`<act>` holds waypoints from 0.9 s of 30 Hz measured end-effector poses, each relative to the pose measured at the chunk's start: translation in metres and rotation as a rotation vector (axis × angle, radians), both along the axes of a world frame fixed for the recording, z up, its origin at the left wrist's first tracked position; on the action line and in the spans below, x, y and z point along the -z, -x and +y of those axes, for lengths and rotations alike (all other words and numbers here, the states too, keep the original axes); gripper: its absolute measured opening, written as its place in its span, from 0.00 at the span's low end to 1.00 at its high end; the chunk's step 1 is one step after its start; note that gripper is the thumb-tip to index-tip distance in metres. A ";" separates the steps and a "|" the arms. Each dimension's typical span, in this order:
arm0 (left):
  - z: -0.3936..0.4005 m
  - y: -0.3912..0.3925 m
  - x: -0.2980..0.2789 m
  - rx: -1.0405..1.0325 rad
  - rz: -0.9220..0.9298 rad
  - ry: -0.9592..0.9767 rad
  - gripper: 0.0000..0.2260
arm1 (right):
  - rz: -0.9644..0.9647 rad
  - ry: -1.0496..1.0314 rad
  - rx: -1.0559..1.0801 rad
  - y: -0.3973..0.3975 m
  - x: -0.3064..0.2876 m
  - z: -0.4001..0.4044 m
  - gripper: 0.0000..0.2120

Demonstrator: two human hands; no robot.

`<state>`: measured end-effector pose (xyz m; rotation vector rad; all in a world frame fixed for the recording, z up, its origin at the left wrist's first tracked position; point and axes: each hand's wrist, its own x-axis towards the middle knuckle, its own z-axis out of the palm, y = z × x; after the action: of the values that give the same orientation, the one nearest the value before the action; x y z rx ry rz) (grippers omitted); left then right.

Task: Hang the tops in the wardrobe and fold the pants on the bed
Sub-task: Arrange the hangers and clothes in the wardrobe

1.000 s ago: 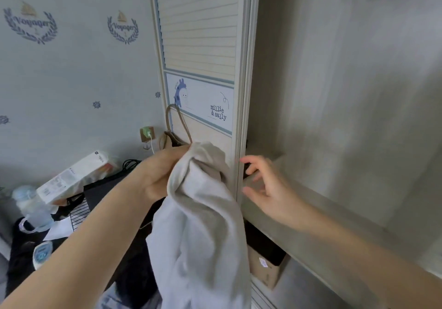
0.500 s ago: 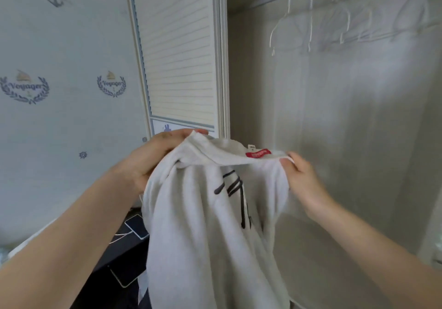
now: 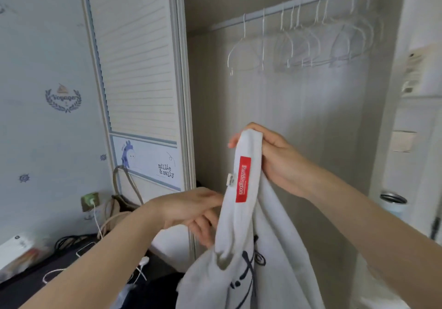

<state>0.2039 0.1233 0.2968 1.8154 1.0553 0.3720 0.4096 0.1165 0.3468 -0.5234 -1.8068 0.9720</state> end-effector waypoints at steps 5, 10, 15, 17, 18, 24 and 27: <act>0.002 -0.048 -0.025 0.023 -0.247 -0.095 0.09 | -0.161 -0.092 -0.077 -0.011 -0.003 -0.006 0.17; 0.009 -0.084 -0.020 0.079 -0.135 -0.023 0.28 | -0.291 -0.199 -0.045 -0.044 -0.001 -0.004 0.11; 0.034 -0.082 -0.023 -0.022 -0.291 -0.098 0.16 | -0.276 -0.096 0.022 -0.090 0.001 -0.007 0.09; 0.036 -0.076 -0.036 0.048 -0.238 -0.183 0.14 | -0.394 -0.101 0.140 -0.107 0.000 -0.007 0.09; 0.037 -0.073 -0.044 0.059 -0.193 -0.244 0.10 | -0.492 -0.137 0.213 -0.113 0.000 -0.005 0.10; 0.043 -0.089 -0.075 -0.112 -0.206 -0.605 0.07 | -0.722 -0.280 0.572 -0.114 0.025 0.002 0.16; 0.050 -0.101 -0.082 -0.214 -0.344 -0.707 0.06 | -0.374 -0.093 0.490 -0.100 0.043 0.010 0.18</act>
<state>0.3053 0.1736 0.3791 2.1296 0.9334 1.2669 0.5093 0.1266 0.3037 -1.0843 -1.9026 0.4711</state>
